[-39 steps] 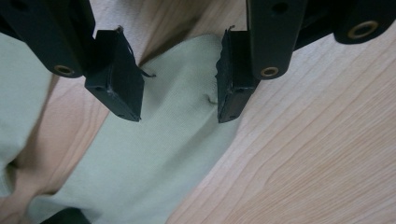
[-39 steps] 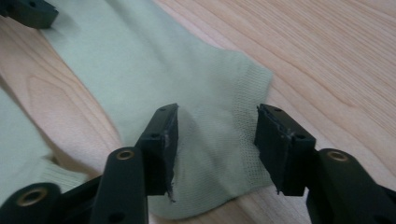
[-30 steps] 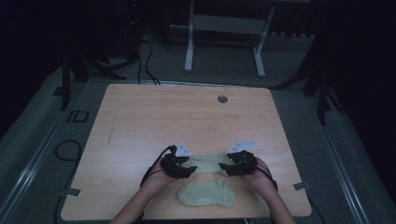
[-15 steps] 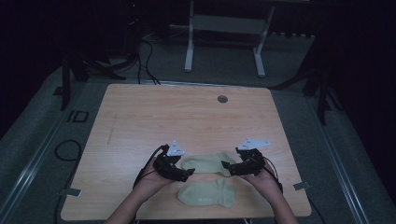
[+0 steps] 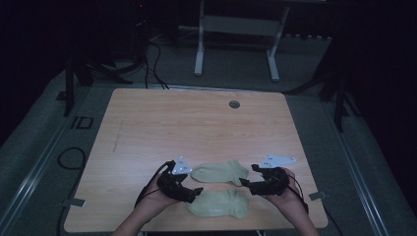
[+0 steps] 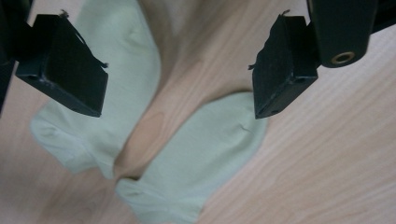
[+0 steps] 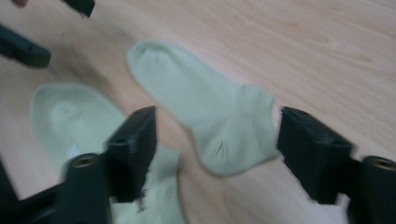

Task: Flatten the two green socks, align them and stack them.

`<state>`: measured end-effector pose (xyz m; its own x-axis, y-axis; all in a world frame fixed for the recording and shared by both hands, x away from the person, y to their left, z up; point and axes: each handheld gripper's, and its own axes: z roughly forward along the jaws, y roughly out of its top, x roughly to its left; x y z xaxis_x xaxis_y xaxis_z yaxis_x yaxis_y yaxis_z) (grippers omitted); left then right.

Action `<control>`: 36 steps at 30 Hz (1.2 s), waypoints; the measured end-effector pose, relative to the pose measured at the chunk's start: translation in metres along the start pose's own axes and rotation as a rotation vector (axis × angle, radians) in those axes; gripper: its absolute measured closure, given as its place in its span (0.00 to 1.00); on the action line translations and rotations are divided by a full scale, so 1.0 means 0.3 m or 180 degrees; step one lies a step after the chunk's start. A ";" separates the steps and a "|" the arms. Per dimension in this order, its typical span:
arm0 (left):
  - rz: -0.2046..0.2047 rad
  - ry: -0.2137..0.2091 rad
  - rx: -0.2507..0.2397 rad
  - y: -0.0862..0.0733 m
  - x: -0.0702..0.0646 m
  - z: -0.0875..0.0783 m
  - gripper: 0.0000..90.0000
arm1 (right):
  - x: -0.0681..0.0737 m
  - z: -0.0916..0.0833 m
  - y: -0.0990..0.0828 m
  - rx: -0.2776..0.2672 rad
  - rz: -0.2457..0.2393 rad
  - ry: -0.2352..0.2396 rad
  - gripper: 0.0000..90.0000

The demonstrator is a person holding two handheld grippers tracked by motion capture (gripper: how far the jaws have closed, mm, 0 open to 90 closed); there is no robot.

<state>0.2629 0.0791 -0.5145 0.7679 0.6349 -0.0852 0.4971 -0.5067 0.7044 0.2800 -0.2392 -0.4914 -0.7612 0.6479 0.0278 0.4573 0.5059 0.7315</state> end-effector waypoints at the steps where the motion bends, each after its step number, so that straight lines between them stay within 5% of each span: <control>1: 0.0000 0.0000 0.0000 0.000 0.000 0.000 0.21 | 0.005 -0.007 -0.009 -0.0017 0.0012 -0.0016 0.43; 3: -0.0025 -0.0079 -0.0012 -0.012 -0.013 -0.014 0.24 | 0.009 -0.023 -0.032 -0.0035 0.0102 0.0044 0.62; 7: 0.0011 -0.0031 0.0077 -0.034 -0.027 -0.019 0.35 | 0.017 -0.035 -0.071 0.0030 0.0144 0.0055 0.76; 14: -0.0131 -0.0104 0.0186 -0.087 -0.037 -0.004 0.46 | 0.055 0.009 -0.131 0.0231 0.0170 0.0146 0.73; 18: -0.0062 -0.0018 0.0290 -0.119 -0.052 0.019 0.50 | 0.075 0.042 -0.153 0.0309 0.0135 0.0172 0.69; 30: -0.0046 0.0013 0.0389 -0.158 -0.055 0.048 0.67 | 0.123 0.113 -0.173 0.0571 -0.0201 -0.0100 0.68; 36: -0.0034 -0.0016 0.0350 -0.165 -0.064 0.049 0.81 | 0.123 0.112 -0.179 0.0549 -0.0143 -0.0024 0.76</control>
<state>0.2296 0.0833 -0.5581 0.7642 0.6379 -0.0959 0.5463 -0.5610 0.6219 0.2428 -0.2235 -0.5525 -0.7794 0.6265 -0.0079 0.4956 0.6242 0.6040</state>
